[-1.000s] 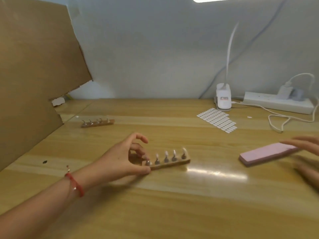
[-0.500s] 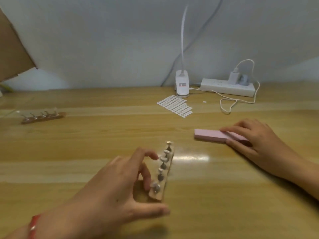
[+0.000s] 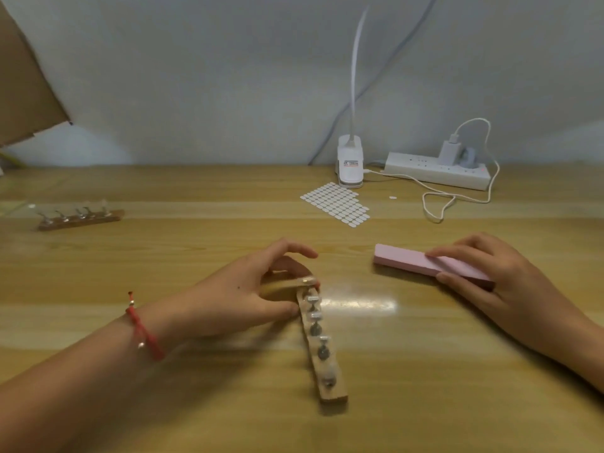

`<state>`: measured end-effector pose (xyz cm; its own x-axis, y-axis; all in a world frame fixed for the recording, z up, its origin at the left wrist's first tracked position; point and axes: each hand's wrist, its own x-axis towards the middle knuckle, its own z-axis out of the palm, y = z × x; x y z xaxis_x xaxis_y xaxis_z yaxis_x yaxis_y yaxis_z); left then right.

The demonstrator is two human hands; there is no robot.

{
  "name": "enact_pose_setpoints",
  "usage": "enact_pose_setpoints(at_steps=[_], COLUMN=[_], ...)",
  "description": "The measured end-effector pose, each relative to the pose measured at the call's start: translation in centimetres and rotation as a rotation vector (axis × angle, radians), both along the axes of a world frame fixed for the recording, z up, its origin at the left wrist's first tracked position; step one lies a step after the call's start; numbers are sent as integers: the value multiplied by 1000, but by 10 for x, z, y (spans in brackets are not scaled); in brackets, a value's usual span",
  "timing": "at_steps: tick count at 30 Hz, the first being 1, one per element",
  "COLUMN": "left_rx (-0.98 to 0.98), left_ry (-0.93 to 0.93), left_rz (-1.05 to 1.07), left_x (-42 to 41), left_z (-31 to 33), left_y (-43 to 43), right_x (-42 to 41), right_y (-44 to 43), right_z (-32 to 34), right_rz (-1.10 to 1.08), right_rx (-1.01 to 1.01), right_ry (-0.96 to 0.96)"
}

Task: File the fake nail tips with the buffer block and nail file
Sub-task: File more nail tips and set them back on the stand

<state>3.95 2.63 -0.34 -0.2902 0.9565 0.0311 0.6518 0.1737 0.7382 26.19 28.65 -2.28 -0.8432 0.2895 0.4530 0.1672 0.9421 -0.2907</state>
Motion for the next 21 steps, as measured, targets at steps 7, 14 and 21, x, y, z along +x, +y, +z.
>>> enact_pose_setpoints(at_steps=[7,14,21], left_rx=[93,205,319], left_ry=[131,-9,341], left_rz=[62,109,51], left_x=[26,39,49], left_z=[-6,-12,-8], left_y=[-14,-22,-17], right_x=[0,4,3], right_y=[4,0,-5], right_z=[-1,3,5], right_rz=[-5,16,23], right_rx=[35,23,-12], right_ry=[73,83,85])
